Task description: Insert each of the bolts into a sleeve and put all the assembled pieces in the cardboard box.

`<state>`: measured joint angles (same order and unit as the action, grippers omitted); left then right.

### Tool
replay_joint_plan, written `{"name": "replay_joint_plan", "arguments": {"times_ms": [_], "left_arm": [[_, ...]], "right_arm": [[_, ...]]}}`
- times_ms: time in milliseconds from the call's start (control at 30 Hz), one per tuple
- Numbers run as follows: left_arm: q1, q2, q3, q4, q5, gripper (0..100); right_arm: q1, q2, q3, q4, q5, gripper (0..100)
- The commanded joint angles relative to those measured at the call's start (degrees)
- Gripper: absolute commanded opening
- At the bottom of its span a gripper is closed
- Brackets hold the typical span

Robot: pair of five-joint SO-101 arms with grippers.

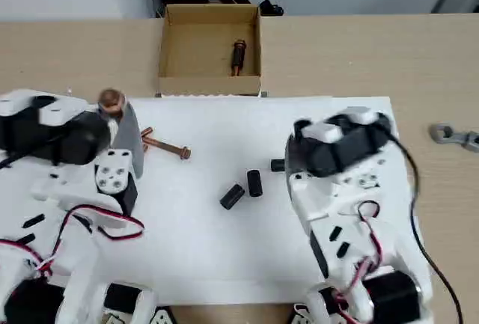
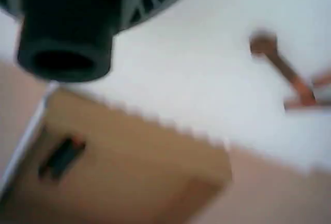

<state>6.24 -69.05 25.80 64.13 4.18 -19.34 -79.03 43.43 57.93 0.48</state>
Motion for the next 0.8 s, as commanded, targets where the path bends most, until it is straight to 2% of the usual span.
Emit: {"name": "replay_joint_plan", "arguments": {"times_ms": [0,333,567,767], "left_arm": [[0.2,0.5,-0.2,-9.5,0.3,1],[0.5,15.0,-9.8,-16.7,0.2,1],[10.3,21.3,-17.3,-17.8,0.2,1],[14.2,22.4,-21.8,-18.0,0.2,1]], "right_arm": [[-0.9,0.3,-4.9,-7.6,-2.5,0.5],[-11.6,20.7,-17.9,-13.9,-8.4,0.5],[-20.1,28.6,-19.1,-14.0,-8.3,0.5],[-19.7,30.8,-19.0,-17.9,-5.0,0.5]]}}
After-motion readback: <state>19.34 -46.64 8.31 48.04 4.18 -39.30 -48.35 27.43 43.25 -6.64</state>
